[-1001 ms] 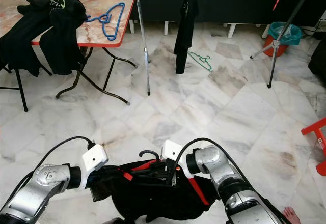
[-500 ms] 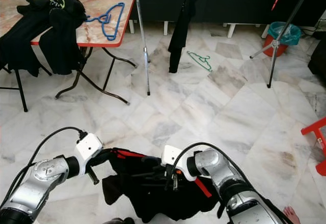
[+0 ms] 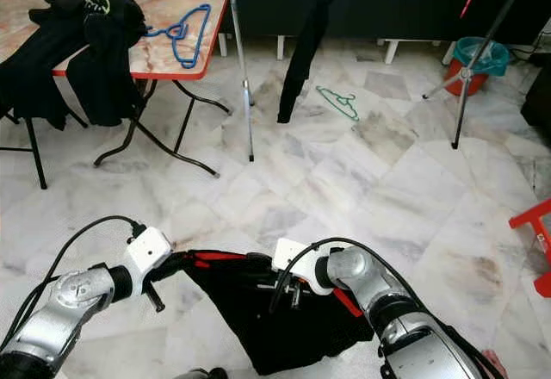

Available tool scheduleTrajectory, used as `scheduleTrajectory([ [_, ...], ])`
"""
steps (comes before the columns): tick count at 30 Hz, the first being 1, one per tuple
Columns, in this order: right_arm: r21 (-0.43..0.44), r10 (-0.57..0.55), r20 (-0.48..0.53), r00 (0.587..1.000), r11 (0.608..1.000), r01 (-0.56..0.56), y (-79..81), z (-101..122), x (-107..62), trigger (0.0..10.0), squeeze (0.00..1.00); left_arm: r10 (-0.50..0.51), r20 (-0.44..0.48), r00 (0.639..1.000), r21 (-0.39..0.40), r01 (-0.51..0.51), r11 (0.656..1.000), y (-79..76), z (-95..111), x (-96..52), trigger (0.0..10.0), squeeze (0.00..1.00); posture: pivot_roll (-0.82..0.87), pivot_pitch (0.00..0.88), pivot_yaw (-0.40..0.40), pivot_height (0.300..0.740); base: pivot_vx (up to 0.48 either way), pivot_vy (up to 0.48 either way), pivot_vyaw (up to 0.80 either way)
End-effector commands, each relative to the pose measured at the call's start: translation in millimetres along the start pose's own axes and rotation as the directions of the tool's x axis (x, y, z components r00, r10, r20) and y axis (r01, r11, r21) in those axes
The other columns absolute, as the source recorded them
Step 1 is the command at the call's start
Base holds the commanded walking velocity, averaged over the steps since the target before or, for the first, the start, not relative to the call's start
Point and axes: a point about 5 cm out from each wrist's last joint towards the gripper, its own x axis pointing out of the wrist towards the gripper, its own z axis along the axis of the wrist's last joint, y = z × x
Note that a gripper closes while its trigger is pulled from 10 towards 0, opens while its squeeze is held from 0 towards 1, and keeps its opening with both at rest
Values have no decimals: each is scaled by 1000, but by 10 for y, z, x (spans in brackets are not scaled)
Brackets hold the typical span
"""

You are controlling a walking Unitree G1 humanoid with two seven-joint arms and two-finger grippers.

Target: Hang hanger

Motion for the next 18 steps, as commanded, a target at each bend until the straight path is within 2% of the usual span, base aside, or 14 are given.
scheduleTrajectory([
  [1, 23, 22, -83, 996, 1000, -20, 12, -195, -102, 10000, 0, 124, -38, 992, 13, -123, 992, 181, -68, -80, 0, 0, 95, 113, -4, 740, 0, 0, 0],
  [3, -12, -1, -140, 990, 1000, 0, 10, -250, -112, 10000, 0, 171, -45, 984, 19, -170, 985, 229, -72, -75, 0, 0, 92, 114, -5, 740, 0, 0, 0],
  [5, -49, -45, -211, 976, 998, 36, -15, -312, -132, 10000, 0, 173, -58, 983, 34, -171, 985, 235, -88, -80, 0, 0, 91, 115, -4, 740, 0, 0, 0],
  [7, -79, -141, -285, 948, 989, 124, -83, -375, -168, 10000, 0, 197, -82, 977, 53, -193, 980, 259, -115, -89, 0, 0, 92, 115, -5, 740, 0, 0, 0],
  [11, -82, -230, -324, 918, 973, 215, -148, -396, -188, 10000, 0, 209, -74, 975, 47, -206, 977, 271, -112, -81, 0, 0, 92, 115, -6, 740, 0, 0, 0],
  [15, -146, -236, -364, 901, 970, 195, -136, -425, -185, 10000, 0, 213, -63, 975, 54, -210, 976, 266, -89, -58, 0, 0, 97, 115, -6, 740, 0, 0, 0],
  [18, -162, -235, -368, 900, 969, 186, -125, -430, -177, 10000, 0, 222, -49, 974, 61, -219, 974, 265, -68, -46, 0, 0, 94, 116, -5, 740, 0, 0, 0],
])
